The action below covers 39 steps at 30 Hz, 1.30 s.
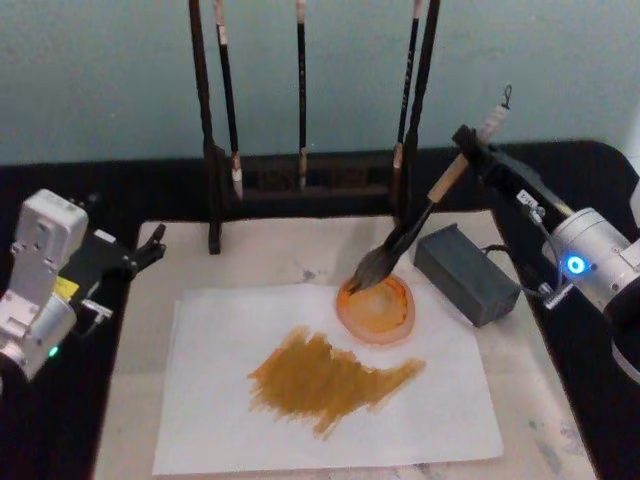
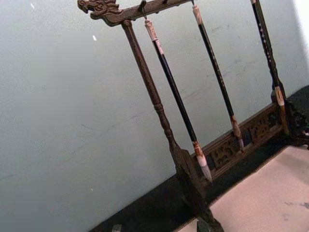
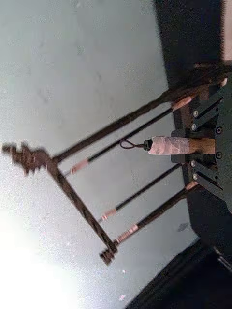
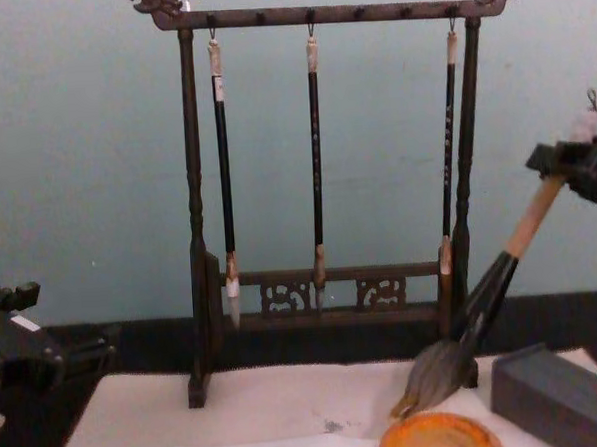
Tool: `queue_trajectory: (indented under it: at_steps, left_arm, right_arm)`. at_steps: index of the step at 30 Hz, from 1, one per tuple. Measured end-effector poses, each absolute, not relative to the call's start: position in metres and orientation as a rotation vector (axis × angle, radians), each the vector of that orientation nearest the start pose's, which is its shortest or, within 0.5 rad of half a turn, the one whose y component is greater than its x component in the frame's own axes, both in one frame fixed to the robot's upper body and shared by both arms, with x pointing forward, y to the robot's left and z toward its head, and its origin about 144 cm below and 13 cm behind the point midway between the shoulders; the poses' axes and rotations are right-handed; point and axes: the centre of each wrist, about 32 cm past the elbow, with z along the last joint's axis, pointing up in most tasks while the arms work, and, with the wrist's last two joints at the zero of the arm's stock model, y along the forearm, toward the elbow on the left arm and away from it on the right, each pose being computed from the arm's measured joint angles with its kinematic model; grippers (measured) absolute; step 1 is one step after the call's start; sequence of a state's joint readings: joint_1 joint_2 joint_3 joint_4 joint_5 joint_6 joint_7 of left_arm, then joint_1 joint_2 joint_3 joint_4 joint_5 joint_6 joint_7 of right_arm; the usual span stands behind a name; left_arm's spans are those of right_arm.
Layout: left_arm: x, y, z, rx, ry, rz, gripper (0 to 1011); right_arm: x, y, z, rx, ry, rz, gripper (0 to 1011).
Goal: Pick up the brush from the inkstone, write on the paper, then place the brush back to its original position.
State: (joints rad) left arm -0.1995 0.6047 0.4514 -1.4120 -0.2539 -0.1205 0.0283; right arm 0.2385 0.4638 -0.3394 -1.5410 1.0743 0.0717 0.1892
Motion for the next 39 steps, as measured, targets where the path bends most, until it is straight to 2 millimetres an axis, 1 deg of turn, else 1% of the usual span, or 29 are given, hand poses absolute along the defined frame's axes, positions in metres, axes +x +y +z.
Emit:
queue_trajectory:
  at_steps: [6, 7, 10, 11, 19, 30, 39]
  left_arm:
    - [0.489, 0.310, 1.140, 0.304, -0.285, 1.248, 1010]
    - [0.489, 0.310, 1.140, 0.304, -0.285, 1.248, 1010]
    - [0.489, 0.310, 1.140, 0.304, -0.285, 1.248, 1010]
    - [0.489, 0.310, 1.140, 0.304, -0.285, 1.248, 1010]
    - [0.489, 0.310, 1.140, 0.305, -0.285, 1.248, 1010]
    - [0.489, 0.310, 1.140, 0.304, -0.285, 1.248, 1010]
    - [0.489, 0.310, 1.140, 0.304, -0.285, 1.248, 1010]
  right_arm:
    - [0.499, -0.266, 1.205, 0.310, 0.299, -0.980, 177]
    - [0.499, -0.266, 1.205, 0.310, 0.299, -0.980, 177]
    - [0.493, -0.266, 1.208, 0.269, 0.212, -0.950, 177]
    - [0.493, -0.266, 1.208, 0.269, 0.212, -0.950, 177]
    - [0.478, -0.266, 1.211, 0.200, 0.034, -0.878, 177]
    - [0.466, -0.268, 1.208, 0.153, -0.105, -0.808, 177]
    - [0.469, -0.259, 1.204, 0.149, -0.158, -0.785, 177]
